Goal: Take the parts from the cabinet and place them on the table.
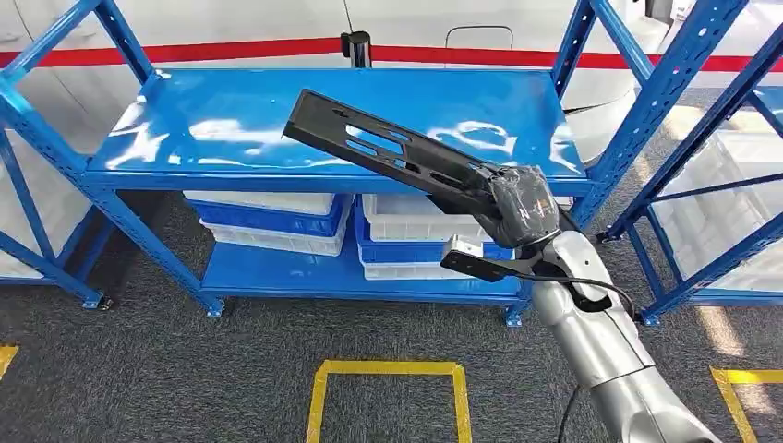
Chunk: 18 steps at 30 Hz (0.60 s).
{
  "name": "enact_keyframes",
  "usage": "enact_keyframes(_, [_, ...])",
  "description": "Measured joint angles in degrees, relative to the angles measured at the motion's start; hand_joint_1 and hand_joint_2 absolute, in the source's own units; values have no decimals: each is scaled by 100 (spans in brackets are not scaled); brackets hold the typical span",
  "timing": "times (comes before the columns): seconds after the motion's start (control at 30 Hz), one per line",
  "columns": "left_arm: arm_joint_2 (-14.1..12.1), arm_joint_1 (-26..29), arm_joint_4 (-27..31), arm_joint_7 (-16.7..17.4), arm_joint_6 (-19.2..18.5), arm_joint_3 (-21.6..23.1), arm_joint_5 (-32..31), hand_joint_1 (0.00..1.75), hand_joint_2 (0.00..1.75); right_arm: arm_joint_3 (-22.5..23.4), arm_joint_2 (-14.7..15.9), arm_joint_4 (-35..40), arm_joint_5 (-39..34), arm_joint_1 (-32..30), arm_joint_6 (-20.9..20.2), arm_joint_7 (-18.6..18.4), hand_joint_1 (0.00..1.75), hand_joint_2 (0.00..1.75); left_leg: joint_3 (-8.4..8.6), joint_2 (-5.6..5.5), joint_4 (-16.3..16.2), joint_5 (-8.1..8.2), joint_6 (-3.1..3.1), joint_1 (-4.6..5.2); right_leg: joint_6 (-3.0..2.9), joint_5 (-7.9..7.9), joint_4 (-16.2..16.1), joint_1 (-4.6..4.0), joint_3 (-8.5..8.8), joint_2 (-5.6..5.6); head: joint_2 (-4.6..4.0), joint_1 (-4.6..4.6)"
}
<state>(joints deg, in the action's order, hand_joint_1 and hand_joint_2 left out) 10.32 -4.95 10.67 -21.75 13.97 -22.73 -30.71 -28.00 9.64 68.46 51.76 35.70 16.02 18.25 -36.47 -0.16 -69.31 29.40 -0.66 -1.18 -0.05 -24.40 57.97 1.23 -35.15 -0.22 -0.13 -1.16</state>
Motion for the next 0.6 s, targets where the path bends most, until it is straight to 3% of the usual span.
enact_keyframes(0.03, [-4, -2, 0, 0, 0, 0, -7, 0, 175, 2, 4, 0, 11, 0, 2, 0, 169, 175, 346, 0, 483, -124, 20, -9, 36, 32, 5, 1, -31, 2, 0, 0])
enact_keyframes(0.07, [-7, -13, 2, 0, -4, 0, -17, 0, 175, 9, 13, 4, 13, -1, 7, -2, 169, 175, 631, -12, 958, 11, 47, -7, 65, 68, 12, -11, -57, 2, 0, 0])
enact_keyframes(0.1, [-4, -14, 2, 2, -9, 2, -28, 0, 175, 26, 31, 7, 15, 8, 13, -2, 169, 175, 727, -27, 1137, 25, 63, 25, 118, 109, 14, -32, -83, -2, 0, 13])
enact_keyframes(0.17, [0, -14, 2, 11, -15, 2, -46, 0, 175, 28, 31, 9, 20, -2, 15, -2, 169, 175, 659, -33, 1110, -9, 119, 68, 203, 189, -8, -25, -91, -9, 0, 2])
enact_keyframes(0.2, [0, -14, 2, 15, -17, 2, -52, 0, 175, 31, 31, 9, 22, -13, 15, -2, 169, 175, 645, -30, 1119, -53, 183, 92, 251, 245, -40, -27, -91, -7, 0, 11])
enact_keyframes(0.23, [15, -15, 0, 15, -17, 2, -54, 0, 175, 42, 65, 9, 24, -24, 15, -2, 169, 175, 625, 3, 1213, -166, 290, 32, 289, 227, -10, -58, -152, -5, 0, 13])
enact_keyframes(0.27, [17, -24, 2, 15, -17, 4, -57, 0, 175, 52, 74, 9, 24, -31, 15, -2, 169, 175, 555, 11, 1224, -243, 330, 63, 253, 19, 130, -24, -230, 5, 0, 9])
enact_keyframes(0.3, [17, -28, 2, 20, -17, 4, -57, 0, 175, 55, 81, 9, 22, -26, 17, -2, 169, 175, 476, 28, 1221, -302, 382, 63, 187, -282, 427, -34, -365, 4, 0, 37])
enact_keyframes(0.33, [18, -30, 2, 17, -20, 4, -59, 0, 175, 57, 85, 9, 24, -36, 15, -2, 169, 175, 392, 28, 1220, -368, 392, 70, 153, -583, 866, -27, -481, 5, 0, 37])
enact_keyframes(0.37, [20, -27, 2, 20, -20, 7, -59, 0, 175, 57, 90, 9, 24, -50, 17, -2, 169, 175, 308, 29, 1216, -429, 399, 74, 153, -795, 1303, -25, -595, 5, 0, 39])
enact_keyframes(0.4, [20, -25, 2, 20, -20, 7, -59, 0, 175, 57, 94, 9, 24, -69, 15, -2, 169, 175, 218, 30, 1211, -493, 398, 76, 186, -892, 1642, -32, -651, 6, 0, 37])
enact_keyframes(0.43, [20, -26, 2, 20, -20, 9, -59, 0, 175, 57, 107, 9, 24, -88, 17, -2, 169, 175, 121, 30, 1209, -566, 388, 79, 241, -844, 1768, -30, -602, 6, 0, 39])
enact_keyframes(0.47, [20, -26, 2, 22, -20, 15, -59, 0, 175, 57, 109, 9, 26, -95, 17, -2, 169, 175, 33, 31, 1202, -629, 378, 79, 305, -698, 1633, -28, -429, 6, 0, 37])
enact_keyframes(0.53, [20, -26, 2, 26, -22, 22, -61, 0, 175, 57, 109, 9, 31, -82, 17, -2, 169, 175, -115, 29, 1183, -744, 336, 78, 378, -422, 824, -20, 184, 2, 0, 35])
enact_keyframes(0.57, [22, -27, 4, 28, -24, 24, -66, 0, 175, 57, 107, 13, 37, -70, 22, -4, 169, 175, -158, 27, 1160, -789, 305, 79, 349, -465, 324, -9, 548, 2, 0, 39])
enact_keyframes(0.6, [20, -30, 4, 35, -24, 24, -70, 0, 175, 57, 96, 24, 55, -58, 24, -13, 169, 175, -218, 25, 1132, -822, 269, 114, 291, -622, -112, -49, 844, 7, 0, 40])
